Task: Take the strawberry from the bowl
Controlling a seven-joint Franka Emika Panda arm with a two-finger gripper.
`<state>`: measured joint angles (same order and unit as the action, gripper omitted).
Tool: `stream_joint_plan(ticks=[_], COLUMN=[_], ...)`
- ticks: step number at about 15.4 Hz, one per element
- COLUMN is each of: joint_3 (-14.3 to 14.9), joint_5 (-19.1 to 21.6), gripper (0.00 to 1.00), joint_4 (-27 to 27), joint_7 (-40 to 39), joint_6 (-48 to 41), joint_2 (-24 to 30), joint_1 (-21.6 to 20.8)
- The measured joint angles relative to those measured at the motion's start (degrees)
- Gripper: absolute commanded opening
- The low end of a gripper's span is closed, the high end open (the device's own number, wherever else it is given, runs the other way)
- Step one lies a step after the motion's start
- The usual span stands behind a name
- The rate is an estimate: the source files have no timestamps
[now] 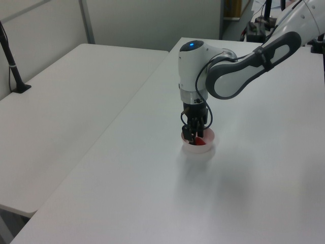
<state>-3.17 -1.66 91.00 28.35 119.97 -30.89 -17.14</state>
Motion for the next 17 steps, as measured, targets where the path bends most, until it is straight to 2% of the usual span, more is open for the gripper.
stream_joint_plan(ticks=[7,12,13,14,15,17], joint_3=[0.0,0.01,0.02,0.07,0.12,0.12], joint_5=[-0.02,-0.03,-0.04,-0.04,-0.04,-0.05], gripper=[0.56,0.56,0.59,0.7,0.75,0.77], joint_4=[-0.26,-2.4,-2.57,-2.57,-2.57,-2.45], joint_7=[0.0,-0.14,-0.36,-0.75,-0.95,-1.1], joint_6=[-0.79,-7.0,-7.86,-8.21,-8.26,-8.26], joint_2=[0.41,3.54,4.12,4.53,4.65,4.42], joint_1=[0.05,0.25,0.44,0.62,0.8,1.09])
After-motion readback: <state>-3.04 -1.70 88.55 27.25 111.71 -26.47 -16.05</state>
